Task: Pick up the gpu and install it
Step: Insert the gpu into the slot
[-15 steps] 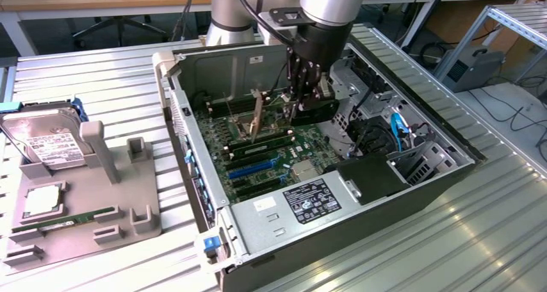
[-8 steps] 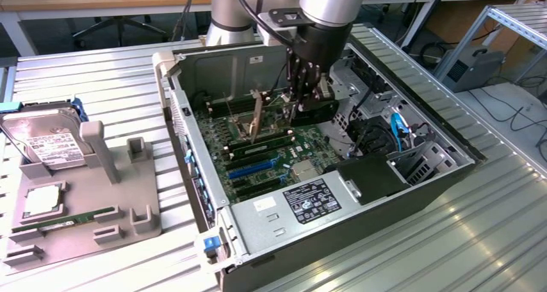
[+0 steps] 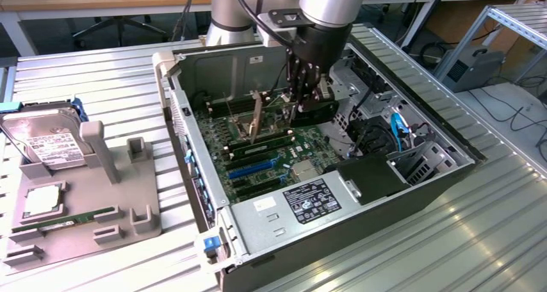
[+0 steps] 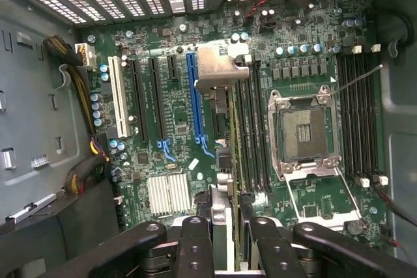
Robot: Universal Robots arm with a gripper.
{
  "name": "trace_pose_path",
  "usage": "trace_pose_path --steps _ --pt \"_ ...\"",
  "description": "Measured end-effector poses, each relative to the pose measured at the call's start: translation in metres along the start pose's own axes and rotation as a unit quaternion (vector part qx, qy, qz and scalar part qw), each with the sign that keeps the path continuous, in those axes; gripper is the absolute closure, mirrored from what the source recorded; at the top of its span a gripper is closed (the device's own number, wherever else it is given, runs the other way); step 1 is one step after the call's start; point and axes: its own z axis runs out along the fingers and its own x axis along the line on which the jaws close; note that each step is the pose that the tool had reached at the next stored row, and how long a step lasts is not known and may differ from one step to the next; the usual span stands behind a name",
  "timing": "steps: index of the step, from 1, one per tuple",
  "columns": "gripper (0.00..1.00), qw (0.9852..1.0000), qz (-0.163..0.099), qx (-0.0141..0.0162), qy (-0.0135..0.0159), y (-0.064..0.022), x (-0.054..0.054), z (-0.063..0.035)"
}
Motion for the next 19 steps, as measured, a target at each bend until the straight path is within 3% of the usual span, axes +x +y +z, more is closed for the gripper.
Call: trace_pose_path --steps 19 --pt "0.73 1.0000 0.000 0.0000 0.0000 0.0026 0.0029 0.0008"
